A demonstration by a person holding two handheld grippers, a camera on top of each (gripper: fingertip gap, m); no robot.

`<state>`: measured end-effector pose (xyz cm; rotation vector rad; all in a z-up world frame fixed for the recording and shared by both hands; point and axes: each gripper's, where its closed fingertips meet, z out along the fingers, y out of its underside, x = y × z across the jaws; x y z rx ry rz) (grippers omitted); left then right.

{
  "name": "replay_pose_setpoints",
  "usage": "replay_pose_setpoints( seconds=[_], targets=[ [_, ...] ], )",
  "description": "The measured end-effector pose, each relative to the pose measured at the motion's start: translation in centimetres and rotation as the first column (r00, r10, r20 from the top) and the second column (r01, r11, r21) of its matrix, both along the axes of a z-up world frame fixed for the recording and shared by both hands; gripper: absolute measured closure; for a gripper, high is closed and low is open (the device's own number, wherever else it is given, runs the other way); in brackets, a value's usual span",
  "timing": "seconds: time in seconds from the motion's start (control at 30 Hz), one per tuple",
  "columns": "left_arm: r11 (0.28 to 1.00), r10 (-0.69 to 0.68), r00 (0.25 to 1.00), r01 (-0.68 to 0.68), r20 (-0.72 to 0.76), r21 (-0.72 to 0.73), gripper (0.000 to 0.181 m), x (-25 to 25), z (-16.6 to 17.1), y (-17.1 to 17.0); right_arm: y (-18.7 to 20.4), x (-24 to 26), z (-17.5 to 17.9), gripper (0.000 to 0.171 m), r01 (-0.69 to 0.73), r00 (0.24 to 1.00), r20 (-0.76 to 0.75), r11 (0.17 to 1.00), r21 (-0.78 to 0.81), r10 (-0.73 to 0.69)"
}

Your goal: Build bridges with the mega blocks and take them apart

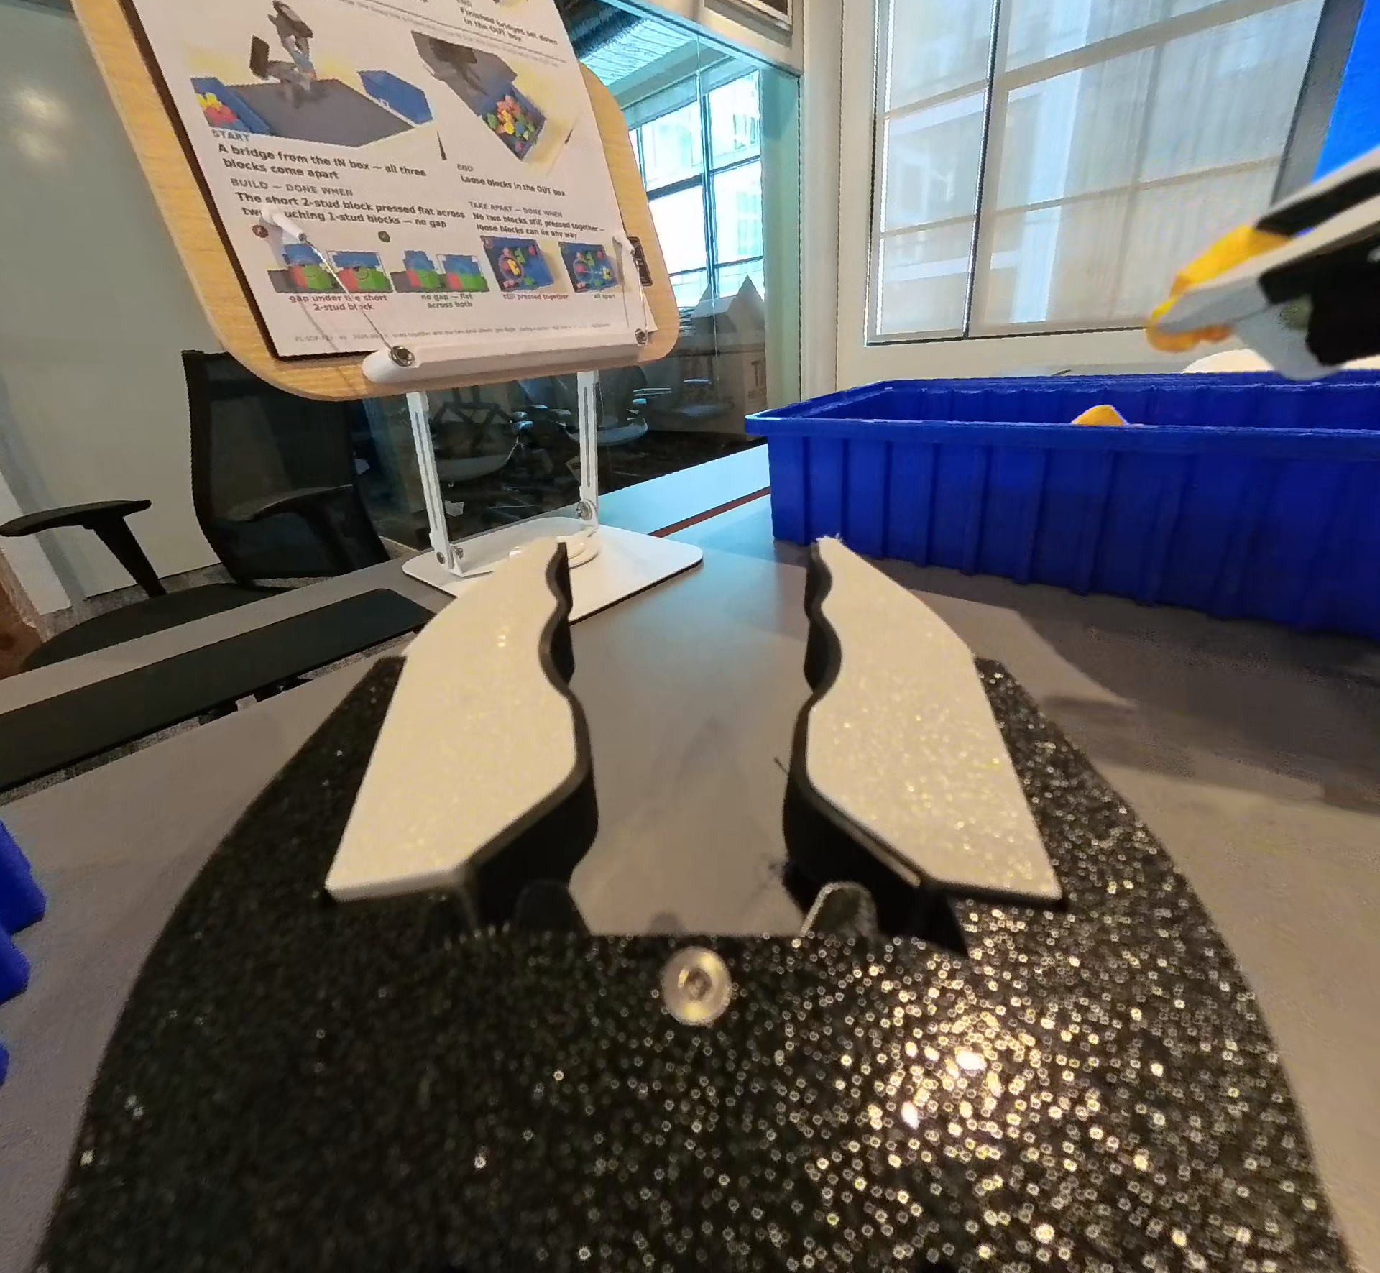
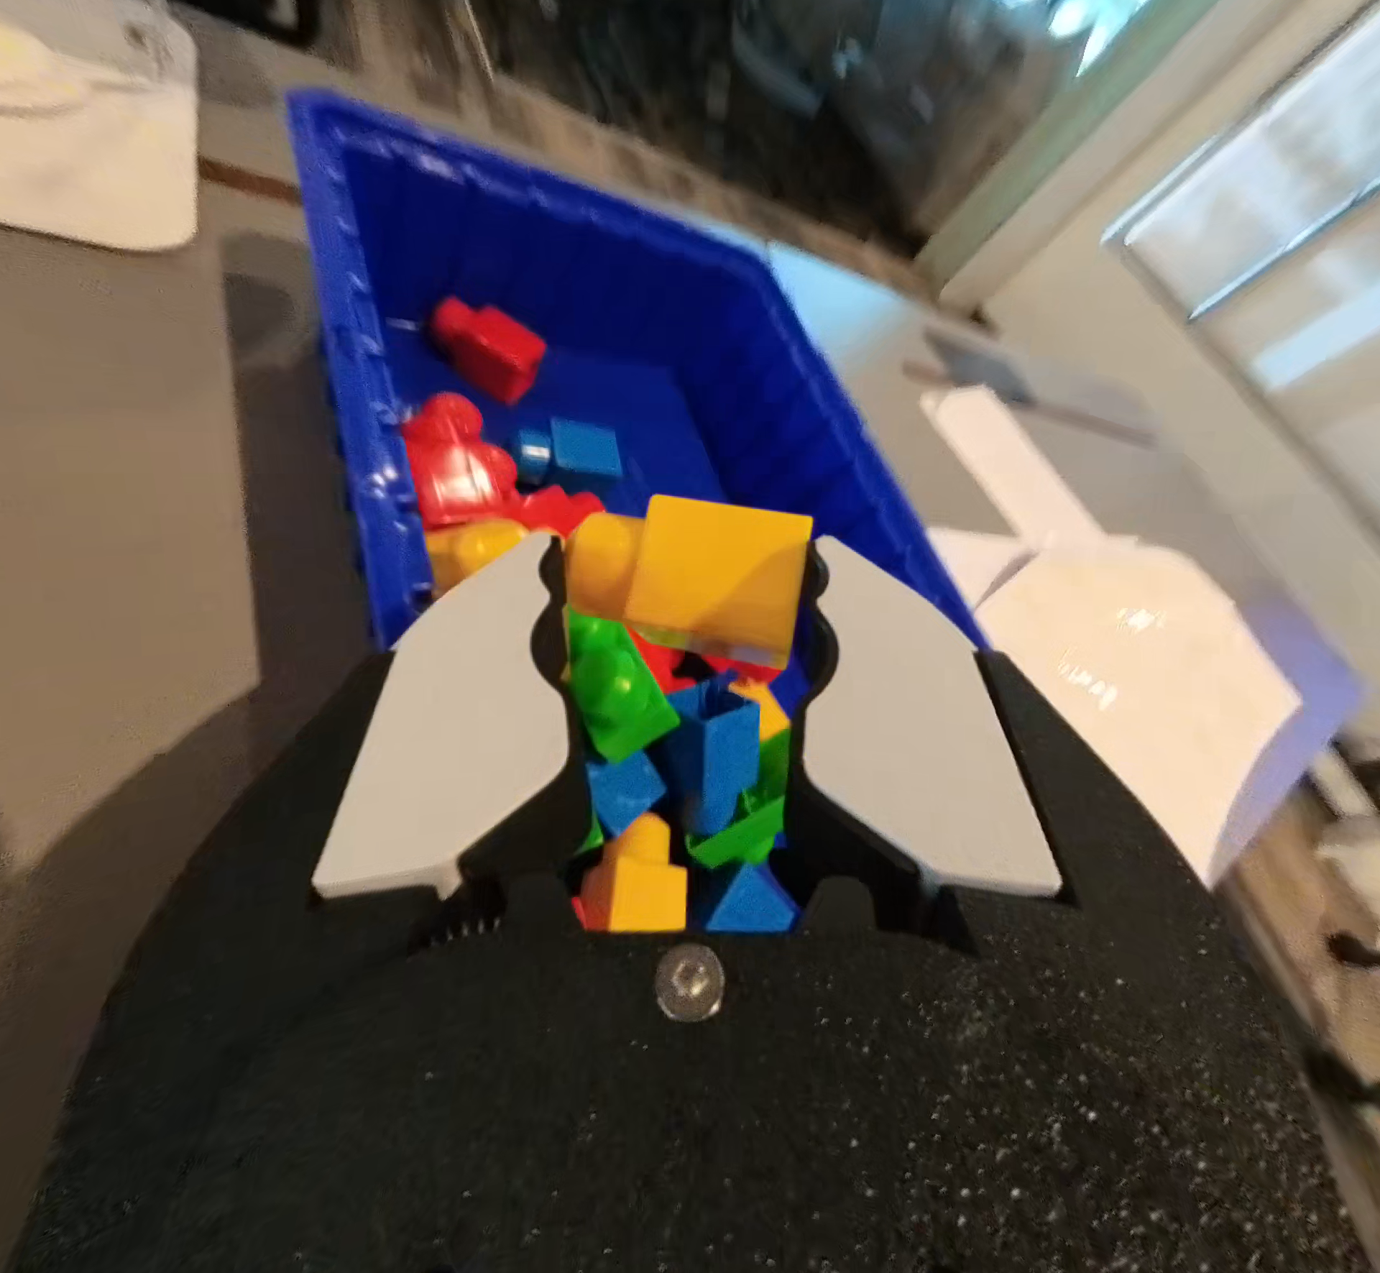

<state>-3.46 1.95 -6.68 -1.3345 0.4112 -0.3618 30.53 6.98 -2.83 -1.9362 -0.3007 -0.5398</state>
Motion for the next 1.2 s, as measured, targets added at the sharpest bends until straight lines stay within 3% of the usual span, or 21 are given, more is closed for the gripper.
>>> replay_pose_setpoints(
  seconds=[0.1,0.27,0.37,0.43,0.5,0.57,0.63,0.8,1.0,1.2],
  targets=[
    [1.000,-0.002,1.000,0.002,-0.001,-0.001,0.121,0.0,0.0,0.0,0.3,1.1,-1.0,0.109,0.014,0.998,-0.066,1.000,-0.012,-0.015],
    [1.000,-0.001,1.000,0.001,-0.002,0.000,0.121,0.0,0.0,0.0,0.2,-0.3,1.1,0.094,-0.042,0.999,-0.021,0.993,0.110,0.045],
    [1.000,0.001,1.000,-0.001,-0.003,0.001,0.121,0.0,0.0,0.0,-0.1,-4.5,3.0,0.096,-0.221,0.974,0.004,0.940,0.258,0.228],
    [1.000,0.001,1.000,-0.001,-0.004,0.002,0.121,0.0,0.0,0.0,-1.3,-9.8,4.2,0.107,-0.417,0.891,-0.004,0.822,0.387,0.453],
    [1.000,0.003,1.000,-0.003,-0.006,0.003,0.121,0.1,0.0,0.0,-2.9,-15.0,4.3,0.114,-0.561,0.758,-0.034,0.678,0.476,0.651],
    [1.000,0.005,1.000,-0.005,-0.008,0.005,0.121,0.1,0.0,0.0,-4.2,-18.9,3.0,0.117,-0.652,0.628,-0.056,0.565,0.506,0.776],
    [1.000,0.006,1.000,-0.006,-0.008,0.006,0.121,0.1,0.0,0.0,-4.9,-21.2,1.3,0.120,-0.698,0.562,-0.048,0.505,0.508,0.826],
    [1.000,0.011,1.000,-0.010,-0.017,0.013,0.120,0.2,0.0,0.0,-5.6,-24.0,-2.1,0.121,-0.745,0.411,-0.130,0.415,0.522,0.902],
    [0.997,0.046,0.998,-0.044,-0.045,0.057,0.120,0.0,0.3,-0.1,-4.6,-24.1,-2.9,0.123,-0.754,0.320,-0.193,0.373,0.541,0.928],
    [0.993,-0.027,0.999,0.030,-0.029,0.115,0.131,0.8,1.2,-1.7,-4.5,-21.7,-1.6,0.120,-0.653,0.321,-0.246,0.402,0.642,0.915]
  ],
)
